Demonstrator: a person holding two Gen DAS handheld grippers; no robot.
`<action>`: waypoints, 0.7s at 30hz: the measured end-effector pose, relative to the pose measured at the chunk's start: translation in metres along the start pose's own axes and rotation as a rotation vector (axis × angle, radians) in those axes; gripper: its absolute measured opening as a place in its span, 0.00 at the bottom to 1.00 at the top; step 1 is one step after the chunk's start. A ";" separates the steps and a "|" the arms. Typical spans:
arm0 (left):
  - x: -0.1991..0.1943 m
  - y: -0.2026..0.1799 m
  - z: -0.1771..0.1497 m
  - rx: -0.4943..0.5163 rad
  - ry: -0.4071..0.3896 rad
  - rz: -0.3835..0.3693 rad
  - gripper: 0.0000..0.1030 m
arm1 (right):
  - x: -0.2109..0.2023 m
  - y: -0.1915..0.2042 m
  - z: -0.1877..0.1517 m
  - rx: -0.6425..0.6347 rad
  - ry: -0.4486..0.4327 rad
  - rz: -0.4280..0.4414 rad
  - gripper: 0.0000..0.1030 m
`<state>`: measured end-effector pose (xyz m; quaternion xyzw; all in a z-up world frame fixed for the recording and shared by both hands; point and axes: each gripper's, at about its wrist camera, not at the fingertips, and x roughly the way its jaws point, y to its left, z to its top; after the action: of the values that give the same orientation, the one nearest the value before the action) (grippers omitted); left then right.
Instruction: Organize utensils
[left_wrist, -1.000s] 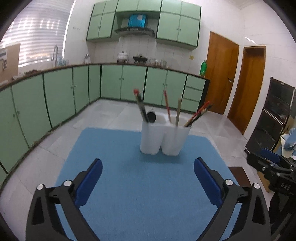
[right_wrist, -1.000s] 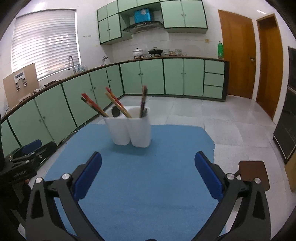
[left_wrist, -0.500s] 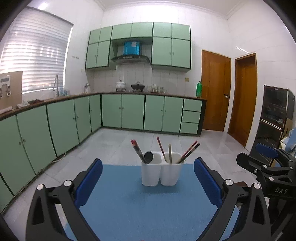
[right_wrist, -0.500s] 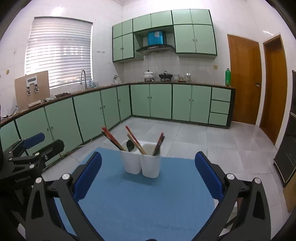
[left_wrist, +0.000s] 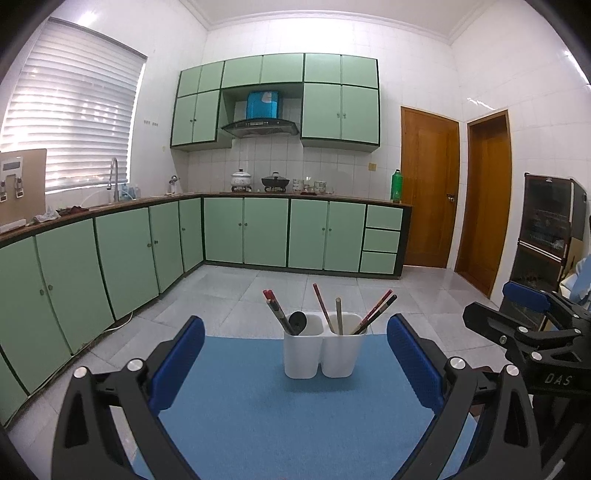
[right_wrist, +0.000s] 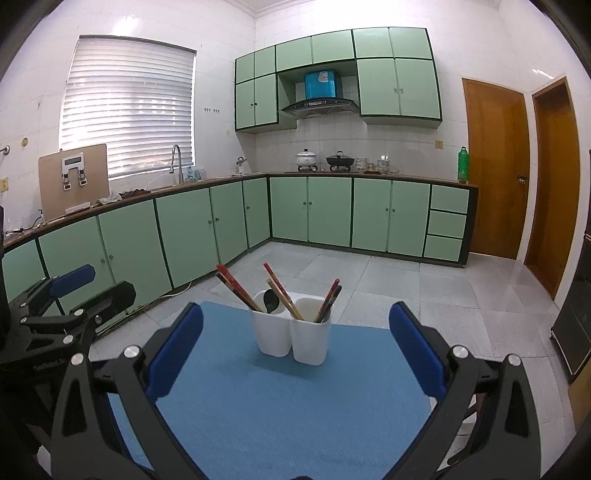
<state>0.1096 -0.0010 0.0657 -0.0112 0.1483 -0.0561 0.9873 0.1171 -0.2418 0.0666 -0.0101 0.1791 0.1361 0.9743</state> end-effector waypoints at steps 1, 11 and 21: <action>0.000 0.000 0.000 0.001 -0.001 0.001 0.94 | 0.001 0.001 0.000 0.001 0.000 0.000 0.95; 0.000 -0.002 0.001 0.006 0.004 0.002 0.94 | 0.004 0.000 -0.001 0.004 0.007 0.001 0.95; 0.000 -0.001 0.002 0.004 0.005 0.003 0.94 | 0.006 0.000 -0.001 -0.001 0.007 -0.006 0.95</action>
<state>0.1101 -0.0023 0.0674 -0.0090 0.1507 -0.0550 0.9870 0.1224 -0.2407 0.0636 -0.0118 0.1825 0.1333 0.9741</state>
